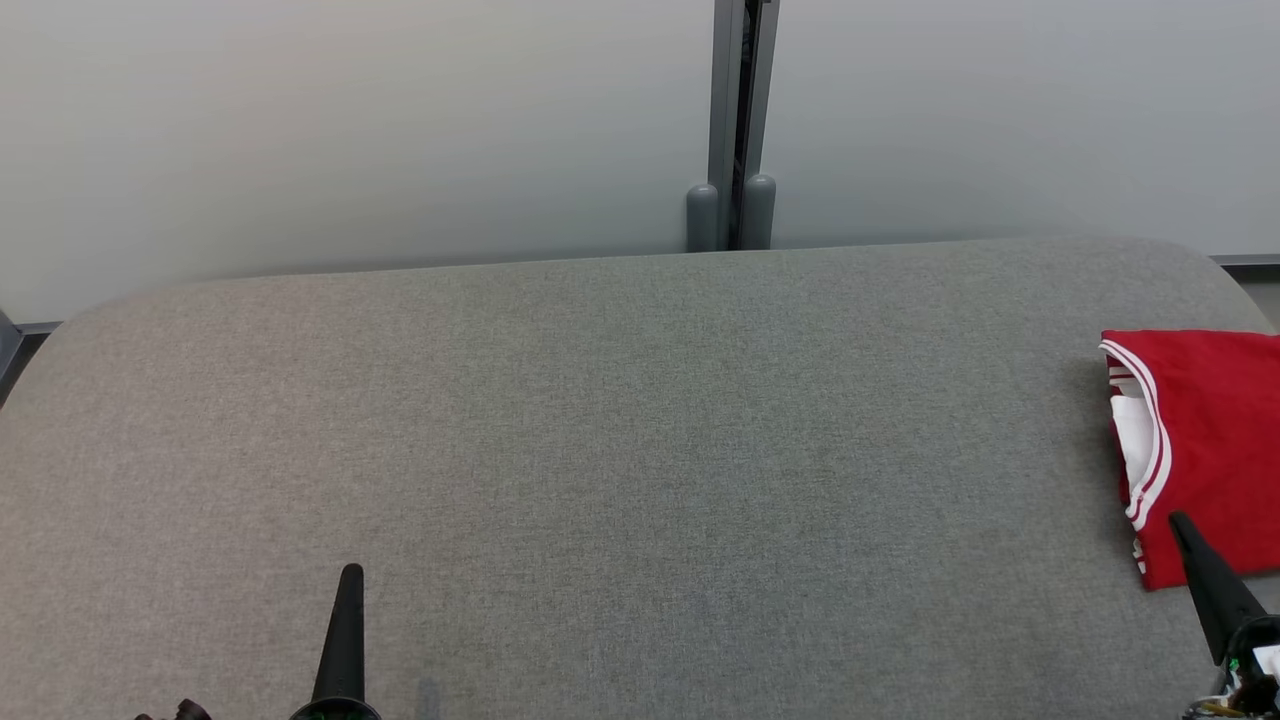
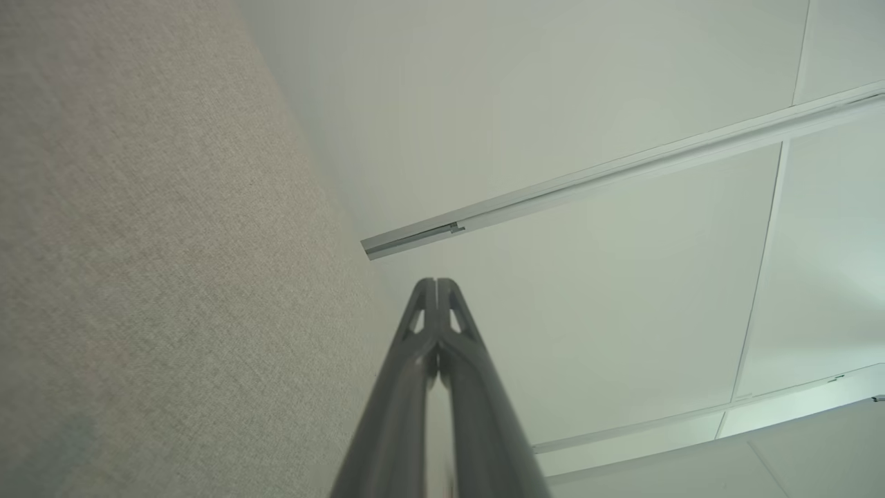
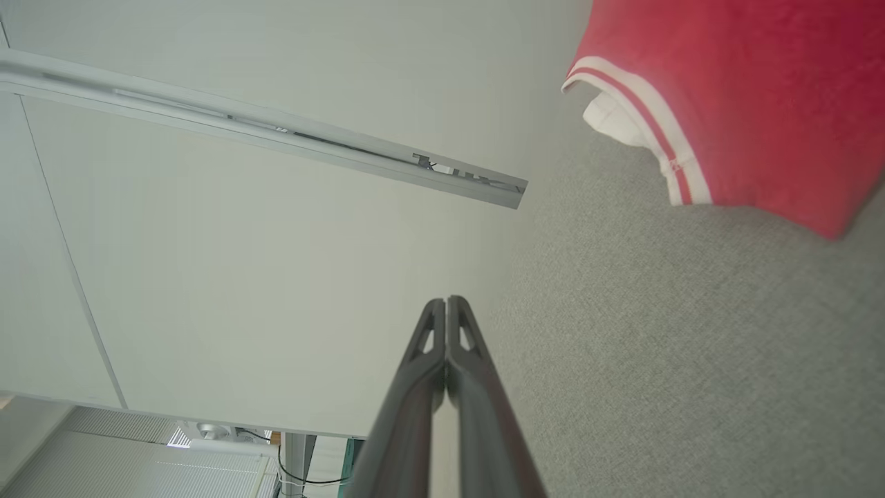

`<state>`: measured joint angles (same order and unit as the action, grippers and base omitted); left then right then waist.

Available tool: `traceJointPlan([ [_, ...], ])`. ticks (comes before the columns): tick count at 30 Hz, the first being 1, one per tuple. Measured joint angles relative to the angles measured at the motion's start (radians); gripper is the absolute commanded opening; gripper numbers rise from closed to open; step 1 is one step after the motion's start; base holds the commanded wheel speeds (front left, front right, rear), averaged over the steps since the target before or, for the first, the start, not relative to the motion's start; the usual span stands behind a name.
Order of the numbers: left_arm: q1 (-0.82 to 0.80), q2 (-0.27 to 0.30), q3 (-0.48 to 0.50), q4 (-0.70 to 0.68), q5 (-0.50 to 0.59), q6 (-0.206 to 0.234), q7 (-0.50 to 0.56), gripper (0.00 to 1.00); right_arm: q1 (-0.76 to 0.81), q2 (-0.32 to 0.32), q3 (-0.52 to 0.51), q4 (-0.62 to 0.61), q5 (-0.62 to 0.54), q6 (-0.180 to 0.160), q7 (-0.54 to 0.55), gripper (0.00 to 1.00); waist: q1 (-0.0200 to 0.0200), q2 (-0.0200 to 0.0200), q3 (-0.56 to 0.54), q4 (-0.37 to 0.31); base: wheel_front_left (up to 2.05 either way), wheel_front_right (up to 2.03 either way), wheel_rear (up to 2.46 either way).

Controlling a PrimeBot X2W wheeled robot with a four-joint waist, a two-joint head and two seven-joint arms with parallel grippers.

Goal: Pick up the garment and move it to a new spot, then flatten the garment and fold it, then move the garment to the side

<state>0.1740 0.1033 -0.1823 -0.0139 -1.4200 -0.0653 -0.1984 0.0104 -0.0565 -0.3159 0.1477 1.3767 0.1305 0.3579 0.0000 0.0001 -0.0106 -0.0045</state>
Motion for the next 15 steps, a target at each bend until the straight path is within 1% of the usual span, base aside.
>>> traceJointPlan([
  [15,-0.008,-0.026,0.008,-0.005,-0.082,-0.031,-0.004,0.0,-0.006,0.003,-0.03,0.007,0.112,0.0,0.038,0.0,0.0,0.0,0.006,0.002,0.0,0.0,0.0],
])
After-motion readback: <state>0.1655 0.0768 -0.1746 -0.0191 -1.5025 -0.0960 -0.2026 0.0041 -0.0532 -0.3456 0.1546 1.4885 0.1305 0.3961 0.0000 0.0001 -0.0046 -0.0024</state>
